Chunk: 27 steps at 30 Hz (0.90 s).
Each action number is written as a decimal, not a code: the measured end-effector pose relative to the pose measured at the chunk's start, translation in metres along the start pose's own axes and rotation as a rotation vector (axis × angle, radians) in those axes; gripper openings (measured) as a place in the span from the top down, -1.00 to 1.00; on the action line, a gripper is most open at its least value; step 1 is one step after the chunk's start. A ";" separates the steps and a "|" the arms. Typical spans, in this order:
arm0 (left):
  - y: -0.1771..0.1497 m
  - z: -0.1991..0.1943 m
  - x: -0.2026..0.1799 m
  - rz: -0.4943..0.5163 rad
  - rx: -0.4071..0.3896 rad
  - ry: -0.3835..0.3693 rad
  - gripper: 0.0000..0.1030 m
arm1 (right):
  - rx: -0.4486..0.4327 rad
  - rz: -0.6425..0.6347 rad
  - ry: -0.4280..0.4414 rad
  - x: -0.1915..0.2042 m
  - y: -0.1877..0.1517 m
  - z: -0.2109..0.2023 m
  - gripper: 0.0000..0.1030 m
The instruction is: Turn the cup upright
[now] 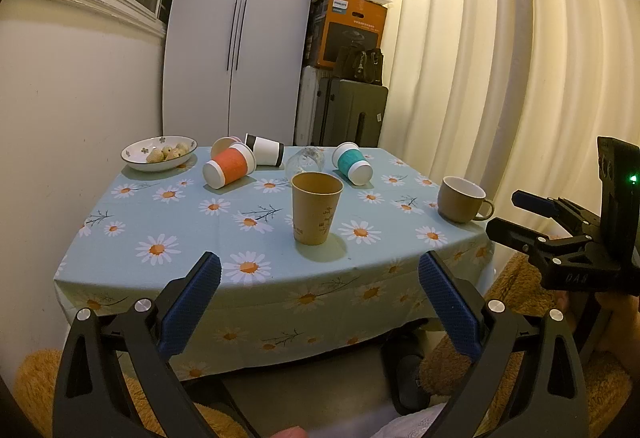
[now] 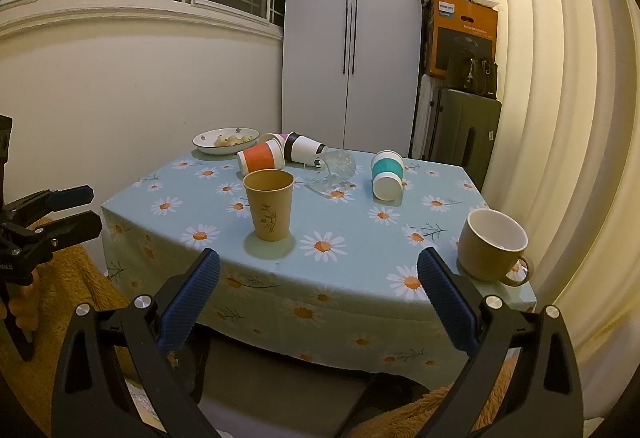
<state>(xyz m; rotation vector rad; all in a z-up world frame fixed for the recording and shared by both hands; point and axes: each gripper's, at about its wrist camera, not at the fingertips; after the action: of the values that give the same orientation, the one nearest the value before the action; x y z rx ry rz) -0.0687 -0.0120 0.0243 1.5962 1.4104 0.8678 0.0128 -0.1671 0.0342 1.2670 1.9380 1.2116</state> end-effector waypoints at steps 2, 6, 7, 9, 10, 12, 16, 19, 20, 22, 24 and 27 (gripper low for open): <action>0.000 0.000 0.000 -0.001 -0.003 0.000 -0.87 | -0.001 -0.001 -0.001 0.000 0.000 0.000 -0.90; 0.000 0.000 0.000 -0.002 0.000 -0.002 -0.87 | 0.000 -0.001 -0.002 0.000 0.000 0.000 -0.90; 0.000 0.000 0.000 -0.002 -0.001 -0.001 -0.87 | 0.001 0.000 -0.003 0.000 0.000 0.000 -0.90; 0.000 0.000 0.000 -0.002 0.000 0.000 -0.87 | 0.004 0.003 -0.003 -0.001 0.000 0.001 -0.90; 0.000 0.000 0.000 -0.004 0.001 0.004 -0.87 | 0.004 0.004 -0.003 -0.001 0.000 0.001 -0.90; 0.000 0.000 0.001 -0.009 0.003 0.007 -0.87 | 0.007 0.006 -0.004 -0.002 0.000 0.001 -0.90; 0.000 0.001 0.000 -0.004 0.007 0.010 -0.87 | 0.007 0.005 -0.003 -0.002 0.000 0.001 -0.90; 0.000 0.002 -0.001 0.000 0.012 0.013 -0.87 | 0.005 0.005 -0.003 -0.001 0.000 0.001 -0.90; 0.001 0.002 -0.001 0.001 0.012 0.012 -0.87 | 0.006 0.004 -0.003 -0.001 0.000 0.001 -0.90; 0.001 0.003 -0.002 0.003 0.013 0.012 -0.87 | 0.006 0.002 -0.005 -0.001 0.000 0.001 -0.90; 0.001 0.003 -0.002 0.002 0.013 0.012 -0.87 | 0.006 0.003 -0.004 -0.001 -0.001 0.001 -0.90; 0.001 0.003 -0.002 0.002 0.014 0.013 -0.87 | 0.010 0.001 -0.004 -0.001 -0.001 0.002 -0.90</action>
<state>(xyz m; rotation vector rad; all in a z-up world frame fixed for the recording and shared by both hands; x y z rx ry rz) -0.0664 -0.0146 0.0240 1.6051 1.4268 0.8733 0.0147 -0.1668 0.0324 1.2746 1.9429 1.2005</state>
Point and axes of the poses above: each gripper's, at about its wrist camera, not at the fingertips, and z roughly the way its jaws point, x to its left, y to its top, and after that the axes turned 6 degrees about z, right-handed
